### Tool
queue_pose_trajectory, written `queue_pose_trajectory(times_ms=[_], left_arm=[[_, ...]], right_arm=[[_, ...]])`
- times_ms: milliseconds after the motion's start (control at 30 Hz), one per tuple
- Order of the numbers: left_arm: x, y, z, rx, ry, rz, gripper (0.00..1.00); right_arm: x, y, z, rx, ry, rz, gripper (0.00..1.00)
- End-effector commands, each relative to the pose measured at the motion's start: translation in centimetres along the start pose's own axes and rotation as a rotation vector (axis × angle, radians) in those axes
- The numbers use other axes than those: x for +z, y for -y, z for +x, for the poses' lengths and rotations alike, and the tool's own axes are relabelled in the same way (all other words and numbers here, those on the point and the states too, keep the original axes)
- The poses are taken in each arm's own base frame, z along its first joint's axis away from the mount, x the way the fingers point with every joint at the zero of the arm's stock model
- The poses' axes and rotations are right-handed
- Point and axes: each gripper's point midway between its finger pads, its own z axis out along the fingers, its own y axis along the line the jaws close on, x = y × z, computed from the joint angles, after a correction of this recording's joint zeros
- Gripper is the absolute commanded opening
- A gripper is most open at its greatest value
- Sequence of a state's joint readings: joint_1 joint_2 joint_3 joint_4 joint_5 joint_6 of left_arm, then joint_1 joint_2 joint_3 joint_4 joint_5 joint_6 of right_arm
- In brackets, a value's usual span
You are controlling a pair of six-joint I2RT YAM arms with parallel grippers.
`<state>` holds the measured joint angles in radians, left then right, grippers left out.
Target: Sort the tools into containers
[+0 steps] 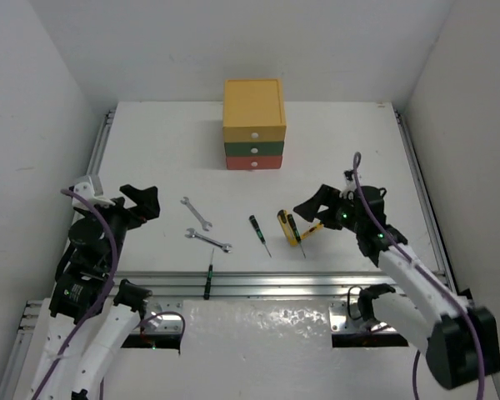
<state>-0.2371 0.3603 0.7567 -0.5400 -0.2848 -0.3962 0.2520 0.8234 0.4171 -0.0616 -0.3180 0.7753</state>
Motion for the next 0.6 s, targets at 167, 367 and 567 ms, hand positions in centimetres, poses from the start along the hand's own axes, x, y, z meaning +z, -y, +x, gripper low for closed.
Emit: queue_pose_trajectory(times_ms=[167, 367, 567], left_arm=[[1.2, 1.6, 0.3, 0.038, -0.027, 0.07, 1.0], [0.9, 1.9, 0.1, 0.043, -0.011, 0.099, 1.0], [0.9, 1.1, -0.4, 0.035, 0.009, 0.054, 1.0]], right_arm=[[10.4, -9.6, -9.1, -0.052, 0.131, -0.32, 0.98], [15.7, -11.3, -12.0, -0.053, 0.201, -0.285, 0.85], [20.6, -11.1, -14.0, -0.024, 0.234, -0.19, 0.71]])
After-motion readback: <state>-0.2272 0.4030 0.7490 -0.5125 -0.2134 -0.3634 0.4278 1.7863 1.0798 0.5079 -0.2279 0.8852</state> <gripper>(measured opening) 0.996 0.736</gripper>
